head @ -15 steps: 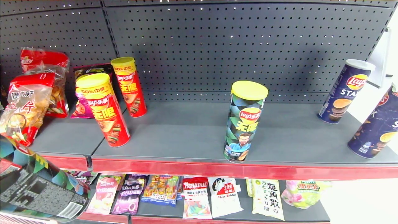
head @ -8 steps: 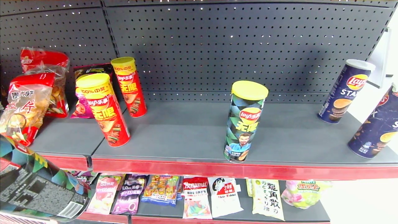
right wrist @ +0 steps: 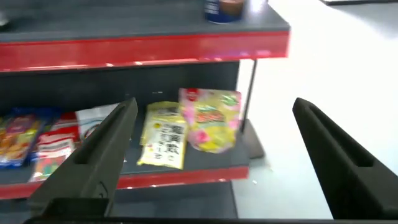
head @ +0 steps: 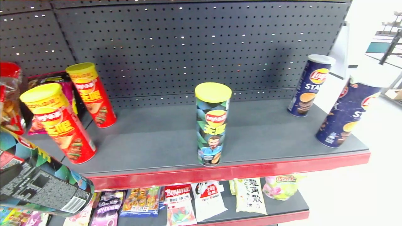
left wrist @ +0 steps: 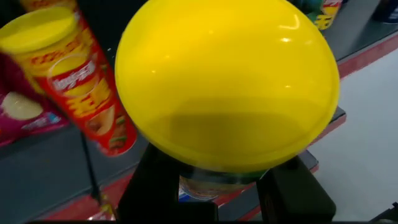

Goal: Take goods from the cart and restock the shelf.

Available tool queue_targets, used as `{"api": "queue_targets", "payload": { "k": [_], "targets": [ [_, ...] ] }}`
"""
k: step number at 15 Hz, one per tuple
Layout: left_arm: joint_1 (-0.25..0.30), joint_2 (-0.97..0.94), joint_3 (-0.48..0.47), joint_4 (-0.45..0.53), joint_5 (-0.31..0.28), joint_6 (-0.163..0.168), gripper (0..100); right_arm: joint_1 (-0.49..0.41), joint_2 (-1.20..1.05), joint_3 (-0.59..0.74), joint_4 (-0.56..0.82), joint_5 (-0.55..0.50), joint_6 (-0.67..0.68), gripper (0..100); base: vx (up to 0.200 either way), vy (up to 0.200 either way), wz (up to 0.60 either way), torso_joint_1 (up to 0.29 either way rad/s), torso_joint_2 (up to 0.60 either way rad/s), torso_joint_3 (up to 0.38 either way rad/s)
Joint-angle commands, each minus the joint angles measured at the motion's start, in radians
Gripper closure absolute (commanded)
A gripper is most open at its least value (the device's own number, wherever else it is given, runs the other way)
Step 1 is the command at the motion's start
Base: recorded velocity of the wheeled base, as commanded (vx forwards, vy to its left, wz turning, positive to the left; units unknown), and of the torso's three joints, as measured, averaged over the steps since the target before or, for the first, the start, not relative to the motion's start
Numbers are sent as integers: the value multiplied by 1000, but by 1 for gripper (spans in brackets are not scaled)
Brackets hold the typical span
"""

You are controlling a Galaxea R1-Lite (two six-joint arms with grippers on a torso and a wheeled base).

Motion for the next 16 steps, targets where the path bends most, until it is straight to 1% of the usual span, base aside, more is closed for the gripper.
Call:
{"api": "queue_targets", "payload": {
  "k": [1, 3, 5, 10, 11, 12, 14, 15, 16],
  "targets": [
    [0, 4, -1, -7, 0, -1, 100, 0, -1, 0, 0, 1, -1, 0, 0, 0, -600, -2, 2, 7],
    [0, 13, -5, -18, 0, -1, 100, 0, -1, 0, 0, 1, -1, 0, 0, 0, -600, 7, 2, 2],
    [0, 31, -7, -40, 1, -1, 100, 0, -1, -2, 0, 2, -1, 0, 0, 0, 0, 0, 0, 0],
    [0, 58, -5, -41, 4, -1, 100, 0, -1, 0, 0, 2, 1, 0, 0, 0, 0, 0, 0, 0],
    [0, 90, -14, -41, 6, -3, 100, 0, -1, 0, 0, 2, 1, 0, 0, 0, 0, 0, 0, 0],
    [0, 117, -30, -43, 6, -9, 100, 0, -1, -2, 0, 2, 1, 0, 0, 0, 0, 0, 0, 0],
    [-1, 194, -79, -47, -2, -46, 100, 0, -1, 0, 0, 2, 1, 0, 0, 0, 0, 0, 0, 0],
    [-14, 240, -97, -69, -8, -61, 100, 0, -1, -2, 0, 2, 1, 0, 0, 0, 0, 0, 0, 0],
    [-40, 277, -106, -96, -19, -75, 100, 0, -1, 0, 0, 2, 1, 0, 0, 0, 0, 0, 0, 0]
  ]
}}
